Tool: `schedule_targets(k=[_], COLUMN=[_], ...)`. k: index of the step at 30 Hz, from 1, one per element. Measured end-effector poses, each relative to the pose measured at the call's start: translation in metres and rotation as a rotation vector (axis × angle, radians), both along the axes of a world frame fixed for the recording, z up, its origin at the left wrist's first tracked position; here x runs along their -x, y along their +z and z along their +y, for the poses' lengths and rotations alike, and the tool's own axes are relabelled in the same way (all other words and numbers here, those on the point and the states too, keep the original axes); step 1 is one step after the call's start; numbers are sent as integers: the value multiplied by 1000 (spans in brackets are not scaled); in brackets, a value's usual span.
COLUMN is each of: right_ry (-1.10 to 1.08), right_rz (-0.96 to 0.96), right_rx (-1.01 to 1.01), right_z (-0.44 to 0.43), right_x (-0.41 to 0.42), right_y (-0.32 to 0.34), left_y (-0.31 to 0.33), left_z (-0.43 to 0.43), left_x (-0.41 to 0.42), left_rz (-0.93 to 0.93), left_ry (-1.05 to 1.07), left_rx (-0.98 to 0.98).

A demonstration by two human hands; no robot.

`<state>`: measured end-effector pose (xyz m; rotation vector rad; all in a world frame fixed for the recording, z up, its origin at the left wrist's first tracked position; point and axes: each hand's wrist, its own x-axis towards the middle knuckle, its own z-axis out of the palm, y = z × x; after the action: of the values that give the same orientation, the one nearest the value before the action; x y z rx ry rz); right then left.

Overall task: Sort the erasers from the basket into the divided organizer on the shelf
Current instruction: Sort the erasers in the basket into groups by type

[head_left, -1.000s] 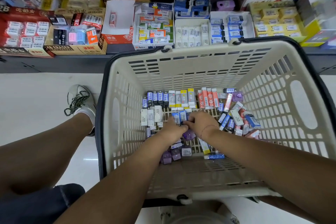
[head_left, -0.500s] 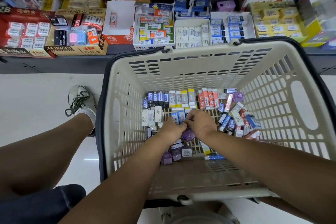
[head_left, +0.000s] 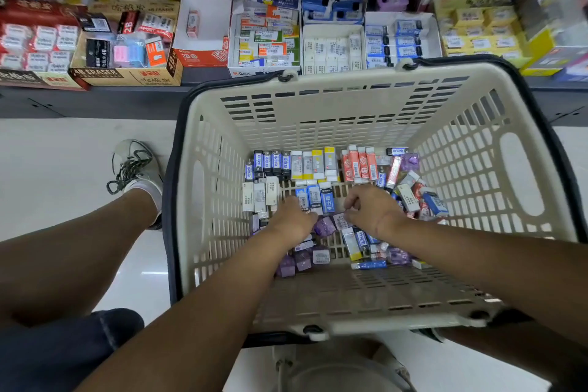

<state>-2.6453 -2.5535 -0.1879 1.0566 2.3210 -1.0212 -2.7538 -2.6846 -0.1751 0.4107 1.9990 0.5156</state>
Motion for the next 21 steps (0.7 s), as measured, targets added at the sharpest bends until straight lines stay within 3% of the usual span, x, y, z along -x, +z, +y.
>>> schedule_targets(k=[3, 7, 10, 16, 21], right_ry=[147, 393, 418, 436, 376], right_rz=[-62, -166, -154, -244, -178], right_rx=[-49, -30, 0, 53, 90], right_z=[14, 24, 27, 35, 39], right_x=[-21, -36, -37, -32, -34], right_y=[4, -2, -3, -3, -6], left_y=[-1, 1, -8, -12, -19], left_z=[0, 7, 11, 17, 25], left_x=[-8, -28, -43, -55, -62], left_rz=[112, -43, -45, -57, -57], left_ry=[-251, -598, -758, -772, -680], left_rx=[38, -28, 3, 43, 58])
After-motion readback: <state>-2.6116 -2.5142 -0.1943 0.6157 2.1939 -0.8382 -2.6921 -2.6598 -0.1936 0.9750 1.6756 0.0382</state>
